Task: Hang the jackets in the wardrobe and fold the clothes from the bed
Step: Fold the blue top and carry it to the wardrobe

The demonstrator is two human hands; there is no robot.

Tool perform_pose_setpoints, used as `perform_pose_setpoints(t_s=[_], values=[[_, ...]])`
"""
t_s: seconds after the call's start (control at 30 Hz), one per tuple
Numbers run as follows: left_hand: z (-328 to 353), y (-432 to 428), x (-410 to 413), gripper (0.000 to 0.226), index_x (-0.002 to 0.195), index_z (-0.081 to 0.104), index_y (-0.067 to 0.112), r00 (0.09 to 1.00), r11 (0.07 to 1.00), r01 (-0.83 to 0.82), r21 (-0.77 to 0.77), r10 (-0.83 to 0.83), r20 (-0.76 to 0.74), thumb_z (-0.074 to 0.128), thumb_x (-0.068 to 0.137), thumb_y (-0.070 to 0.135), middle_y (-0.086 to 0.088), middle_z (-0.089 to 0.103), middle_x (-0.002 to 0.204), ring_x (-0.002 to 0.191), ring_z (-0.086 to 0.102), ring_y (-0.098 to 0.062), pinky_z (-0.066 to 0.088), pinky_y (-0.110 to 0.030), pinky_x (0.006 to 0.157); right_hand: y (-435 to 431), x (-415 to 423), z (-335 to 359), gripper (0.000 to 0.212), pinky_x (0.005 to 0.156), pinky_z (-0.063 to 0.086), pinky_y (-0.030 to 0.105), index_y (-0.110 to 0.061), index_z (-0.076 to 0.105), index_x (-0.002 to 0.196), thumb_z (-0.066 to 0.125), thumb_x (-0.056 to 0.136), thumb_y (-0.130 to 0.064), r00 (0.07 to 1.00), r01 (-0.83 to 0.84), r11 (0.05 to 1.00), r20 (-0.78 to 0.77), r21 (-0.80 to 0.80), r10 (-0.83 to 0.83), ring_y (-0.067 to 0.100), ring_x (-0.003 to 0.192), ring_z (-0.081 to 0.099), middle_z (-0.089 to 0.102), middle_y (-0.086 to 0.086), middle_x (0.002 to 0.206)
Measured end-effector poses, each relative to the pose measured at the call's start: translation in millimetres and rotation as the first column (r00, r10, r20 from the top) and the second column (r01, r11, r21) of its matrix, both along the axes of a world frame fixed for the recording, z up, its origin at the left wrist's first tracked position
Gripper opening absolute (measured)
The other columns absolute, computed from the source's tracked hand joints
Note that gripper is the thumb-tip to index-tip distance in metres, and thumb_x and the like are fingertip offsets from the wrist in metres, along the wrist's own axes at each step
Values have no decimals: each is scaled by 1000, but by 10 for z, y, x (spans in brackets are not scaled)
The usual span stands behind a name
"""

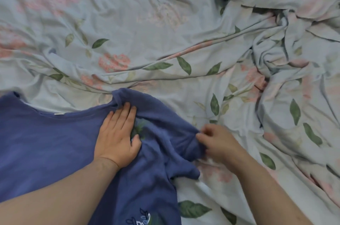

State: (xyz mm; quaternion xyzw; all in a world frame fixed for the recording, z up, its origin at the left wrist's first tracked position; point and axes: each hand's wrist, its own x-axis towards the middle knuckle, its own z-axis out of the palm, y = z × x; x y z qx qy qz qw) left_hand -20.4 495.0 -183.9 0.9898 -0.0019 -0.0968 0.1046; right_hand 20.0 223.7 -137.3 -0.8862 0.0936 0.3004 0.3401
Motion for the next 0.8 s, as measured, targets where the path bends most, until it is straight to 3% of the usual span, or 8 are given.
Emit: perform_pose_setpoints(t_s=[0.1, 0.27, 0.33, 0.43, 0.53, 0.63, 0.73, 0.8], values=[[-13, 1, -14, 79, 143, 44, 3, 1000, 1000, 1, 12, -2, 17, 41, 73, 39, -21, 43, 148, 131, 46, -36, 17, -39, 115, -89, 341, -142, 30, 61, 43, 38, -1, 61, 68, 58, 92, -20, 932, 355, 924, 24, 141, -362, 22, 64, 52, 54, 10, 62], [-29, 3, -11, 80, 145, 42, 4, 1000, 1000, 6, 26, -6, -7, 40, 74, 40, -20, 40, 150, 134, 43, -36, 17, -40, 116, 81, 481, -145, 41, 71, 47, 40, -18, 60, 64, 57, 93, -47, 690, 704, 624, -120, 338, -714, 23, 69, 57, 60, 2, 67], [-36, 1, -8, 80, 145, 42, 4, 1000, 999, 7, 31, -6, -8, 40, 75, 40, -20, 39, 151, 135, 42, -36, 17, -40, 116, 130, 266, -50, 39, 69, 51, 32, -16, 64, 69, 68, 81, -52, 771, 631, 723, -125, 280, -625, 16, 71, 63, 67, -3, 72], [-39, 5, -17, 79, 145, 42, 4, 1000, 999, 5, 35, -4, -11, 40, 75, 41, -20, 38, 152, 135, 42, -35, 16, -40, 116, 218, -18, 29, 22, 59, 50, 29, -6, 68, 76, 75, 77, -26, 907, 421, 878, -133, 228, -400, 13, 65, 66, 69, -3, 68], [-40, 4, -15, 79, 146, 41, 5, 1000, 999, 5, 38, -5, -10, 40, 75, 41, -19, 38, 152, 135, 41, -34, 16, -40, 116, 239, -72, 129, 3, 61, 51, 34, -9, 67, 84, 64, 83, -8, 894, 448, 844, -152, 295, -421, 20, 71, 65, 69, 3, 73], [-47, 2, -6, 79, 146, 41, 5, 1000, 1000, -1, 30, 1, -3, 41, 75, 40, -19, 38, 152, 135, 39, -33, 16, -40, 116, 186, -172, 216, 24, 59, 50, 39, -6, 60, 96, 61, 77, 7, 878, 472, 802, -277, 365, -391, 29, 69, 62, 65, 15, 81], [-58, 5, -4, 78, 146, 41, 5, 1000, 999, 6, 39, -5, -4, 41, 75, 39, -19, 38, 152, 135, 40, -33, 15, -40, 117, 144, -350, 252, 28, 50, 49, 30, -12, 61, 97, 67, 72, 0, 926, 245, 931, -351, 269, -142, 18, 61, 62, 67, 13, 82], [-62, 5, -5, 79, 146, 40, 5, 1000, 999, 5, 40, -5, -11, 41, 75, 40, -19, 37, 152, 135, 40, -34, 15, -40, 117, 147, -287, 265, 18, 45, 48, 25, -15, 70, 89, 77, 76, -26, 872, 353, 887, -448, 298, -196, 13, 55, 64, 71, 8, 76]])
